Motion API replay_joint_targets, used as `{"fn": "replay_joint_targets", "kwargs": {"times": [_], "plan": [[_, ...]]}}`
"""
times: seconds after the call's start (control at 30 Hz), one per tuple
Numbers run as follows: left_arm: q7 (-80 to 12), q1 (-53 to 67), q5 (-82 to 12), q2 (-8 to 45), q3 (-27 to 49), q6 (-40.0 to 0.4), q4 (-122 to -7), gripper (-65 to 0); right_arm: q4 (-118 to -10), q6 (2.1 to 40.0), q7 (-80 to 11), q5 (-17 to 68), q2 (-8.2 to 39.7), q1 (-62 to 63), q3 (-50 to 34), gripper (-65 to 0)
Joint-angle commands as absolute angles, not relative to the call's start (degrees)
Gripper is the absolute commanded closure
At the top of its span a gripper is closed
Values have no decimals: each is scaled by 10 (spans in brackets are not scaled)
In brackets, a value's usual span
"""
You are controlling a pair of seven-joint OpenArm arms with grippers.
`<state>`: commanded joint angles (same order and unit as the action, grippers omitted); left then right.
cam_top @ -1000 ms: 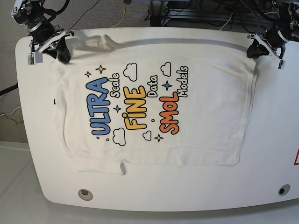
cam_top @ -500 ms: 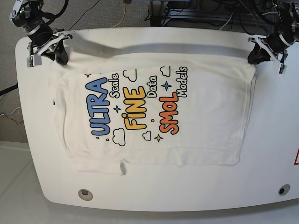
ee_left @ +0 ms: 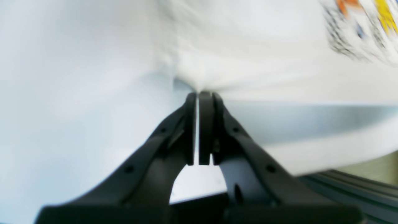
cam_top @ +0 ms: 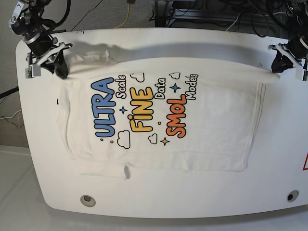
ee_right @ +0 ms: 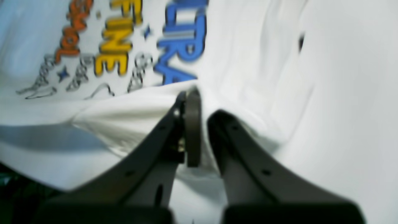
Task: Fold the T-shirt properly
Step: 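Lift the shoulder edges with both grippers and fold them toward the hem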
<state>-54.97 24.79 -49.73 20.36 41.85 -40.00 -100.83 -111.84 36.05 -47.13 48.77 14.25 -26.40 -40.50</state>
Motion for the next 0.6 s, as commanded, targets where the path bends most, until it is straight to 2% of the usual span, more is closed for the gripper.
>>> {"fn": "replay_joint_targets", "kwargs": {"times": [0.27,0.6], "plan": [[-519,213,-497,198,376,-400,-980,0,-1088,357,-477,495,160,-223,-395,0],[-517,160,-476,195,364,-400,-912,0,-1051,354,-478,477,193,-173,-351,0]]}}
